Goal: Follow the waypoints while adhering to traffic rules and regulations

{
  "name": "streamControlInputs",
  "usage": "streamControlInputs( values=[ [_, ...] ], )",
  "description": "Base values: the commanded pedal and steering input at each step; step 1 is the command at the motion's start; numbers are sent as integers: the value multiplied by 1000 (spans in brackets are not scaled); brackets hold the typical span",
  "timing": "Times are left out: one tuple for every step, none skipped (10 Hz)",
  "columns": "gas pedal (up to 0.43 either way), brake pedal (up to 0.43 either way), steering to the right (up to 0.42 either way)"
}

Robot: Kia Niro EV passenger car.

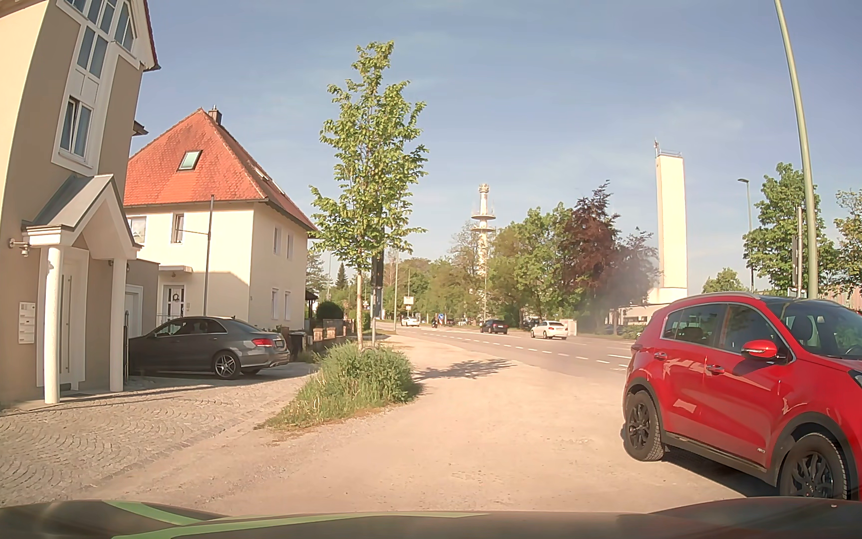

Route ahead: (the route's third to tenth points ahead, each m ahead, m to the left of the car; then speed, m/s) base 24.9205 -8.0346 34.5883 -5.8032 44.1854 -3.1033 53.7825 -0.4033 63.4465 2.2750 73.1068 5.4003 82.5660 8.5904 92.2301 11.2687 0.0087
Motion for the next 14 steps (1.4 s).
streamControlInputs(
  values=[
    [0,238,-10],
    [0,244,-10],
    [0,238,-10],
    [0,244,-10],
    [0,238,-10],
    [0,244,-10],
    [0,238,-10],
    [0,238,-10],
    [0,244,-10],
    [0,244,-10],
    [0,244,-10],
    [0,244,-10],
    [0,244,-10],
    [0,244,-10]
  ],
)
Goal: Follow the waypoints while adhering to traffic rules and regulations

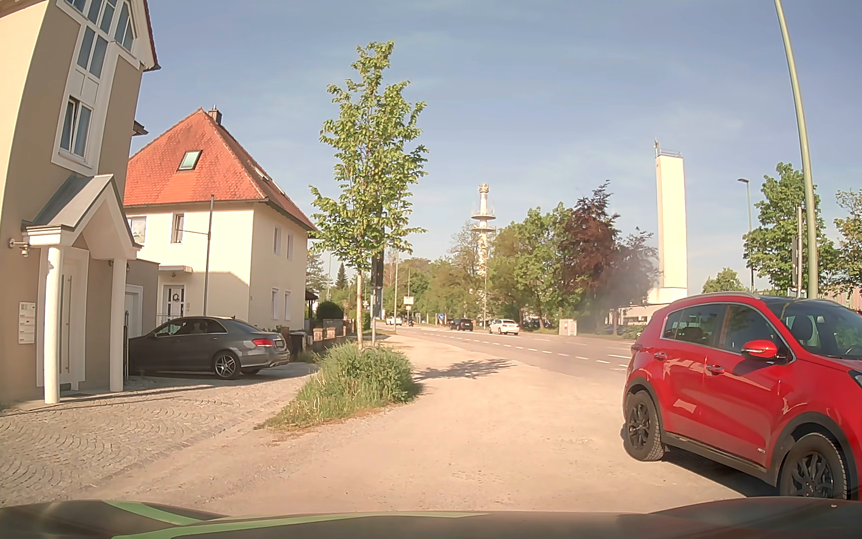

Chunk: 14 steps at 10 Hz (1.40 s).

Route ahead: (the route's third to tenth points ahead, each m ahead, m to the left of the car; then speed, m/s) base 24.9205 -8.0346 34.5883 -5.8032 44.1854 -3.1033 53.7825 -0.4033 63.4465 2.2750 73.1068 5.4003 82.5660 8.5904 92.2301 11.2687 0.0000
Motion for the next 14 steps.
streamControlInputs(
  values=[
    [0,244,-10],
    [0,244,-10],
    [0,244,-10],
    [0,250,-10],
    [0,244,-10],
    [0,244,-10],
    [0,244,-10],
    [0,250,-10],
    [0,250,-10],
    [0,250,-10],
    [0,250,-10],
    [0,250,-10],
    [0,250,-10],
    [0,250,-10]
  ],
)
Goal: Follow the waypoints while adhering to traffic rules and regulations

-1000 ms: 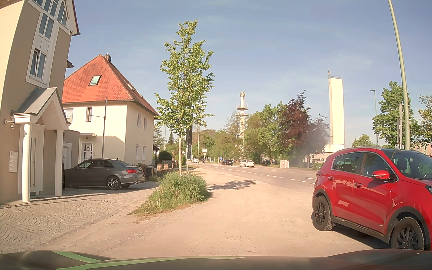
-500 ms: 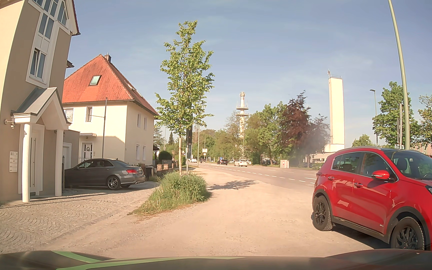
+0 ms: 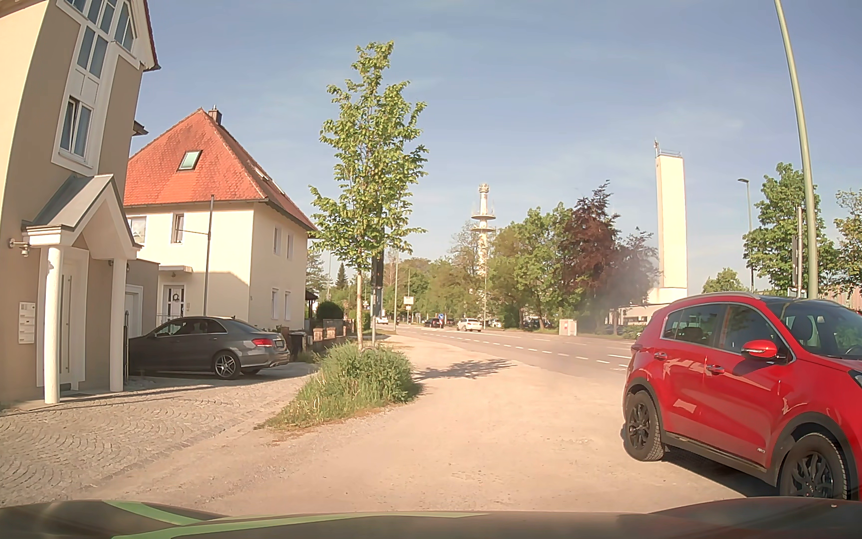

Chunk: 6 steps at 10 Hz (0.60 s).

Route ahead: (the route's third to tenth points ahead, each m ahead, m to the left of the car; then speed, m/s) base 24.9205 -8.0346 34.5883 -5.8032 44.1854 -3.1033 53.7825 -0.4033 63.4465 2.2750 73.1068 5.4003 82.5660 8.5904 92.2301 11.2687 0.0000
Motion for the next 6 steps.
streamControlInputs(
  values=[
    [0,250,-10],
    [0,250,-10],
    [0,250,-10],
    [0,250,-10],
    [0,250,-10],
    [0,250,-10]
  ],
)
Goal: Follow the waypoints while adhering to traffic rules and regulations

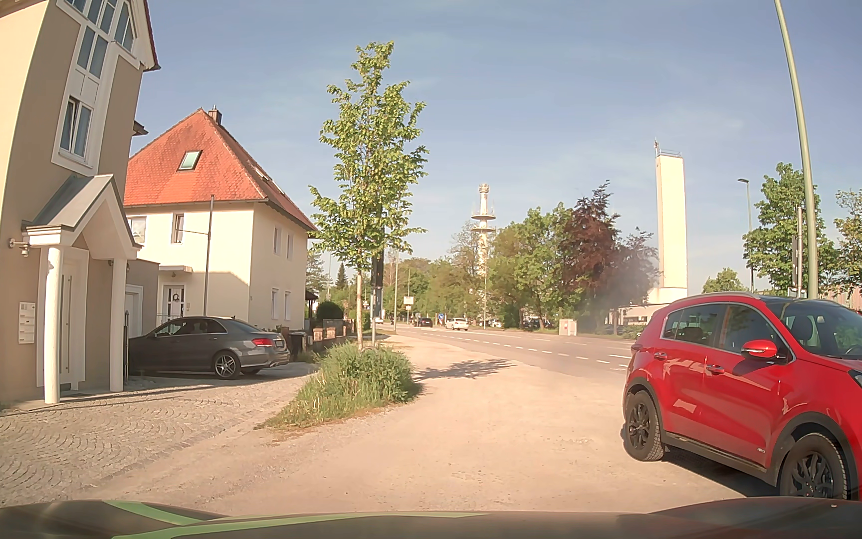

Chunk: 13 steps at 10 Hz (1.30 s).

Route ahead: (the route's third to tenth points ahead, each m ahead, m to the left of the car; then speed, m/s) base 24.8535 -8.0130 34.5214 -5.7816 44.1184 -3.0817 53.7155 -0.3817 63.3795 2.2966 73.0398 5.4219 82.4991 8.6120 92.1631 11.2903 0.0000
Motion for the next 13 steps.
streamControlInputs(
  values=[
    [0,250,-10],
    [0,250,-10],
    [0,250,-10],
    [0,250,-10],
    [0,250,-10],
    [0,250,-10],
    [0,250,-10],
    [0,250,-10],
    [0,250,-10],
    [0,256,-10],
    [0,256,-10],
    [0,256,-10],
    [0,256,-10]
  ],
)
